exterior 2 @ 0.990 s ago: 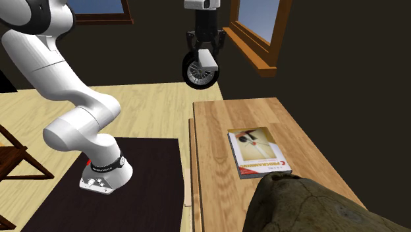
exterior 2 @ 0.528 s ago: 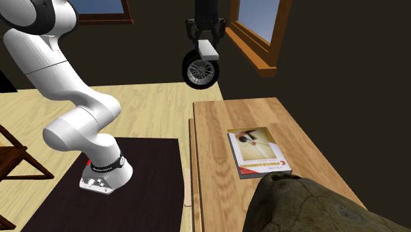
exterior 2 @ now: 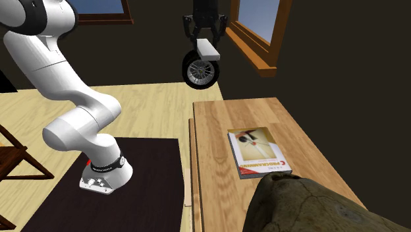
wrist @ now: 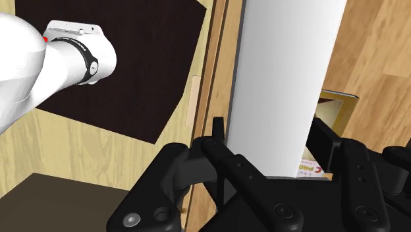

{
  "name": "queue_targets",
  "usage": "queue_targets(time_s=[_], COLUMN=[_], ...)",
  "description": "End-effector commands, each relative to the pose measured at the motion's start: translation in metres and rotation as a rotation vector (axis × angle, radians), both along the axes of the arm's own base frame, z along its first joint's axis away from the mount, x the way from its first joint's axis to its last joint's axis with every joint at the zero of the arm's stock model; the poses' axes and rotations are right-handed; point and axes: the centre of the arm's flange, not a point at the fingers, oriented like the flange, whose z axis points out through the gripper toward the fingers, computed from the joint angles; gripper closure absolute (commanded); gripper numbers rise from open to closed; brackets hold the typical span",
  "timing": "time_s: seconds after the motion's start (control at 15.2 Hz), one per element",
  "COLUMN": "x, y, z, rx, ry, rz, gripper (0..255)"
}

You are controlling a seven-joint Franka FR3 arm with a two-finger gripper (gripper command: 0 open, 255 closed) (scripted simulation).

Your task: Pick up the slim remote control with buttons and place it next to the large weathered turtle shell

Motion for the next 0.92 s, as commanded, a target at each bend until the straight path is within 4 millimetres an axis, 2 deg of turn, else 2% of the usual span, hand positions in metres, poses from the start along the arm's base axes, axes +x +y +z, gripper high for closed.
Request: queue_targets(time_s=[0.0, 0.86], x=[0.001, 0.002], y=[-0.029, -0.2], z=[0.002, 0.002], rx=[0.0, 0.0], ry=[0.0, 0.0], rz=[0.002, 0.002], gripper=[255, 255])
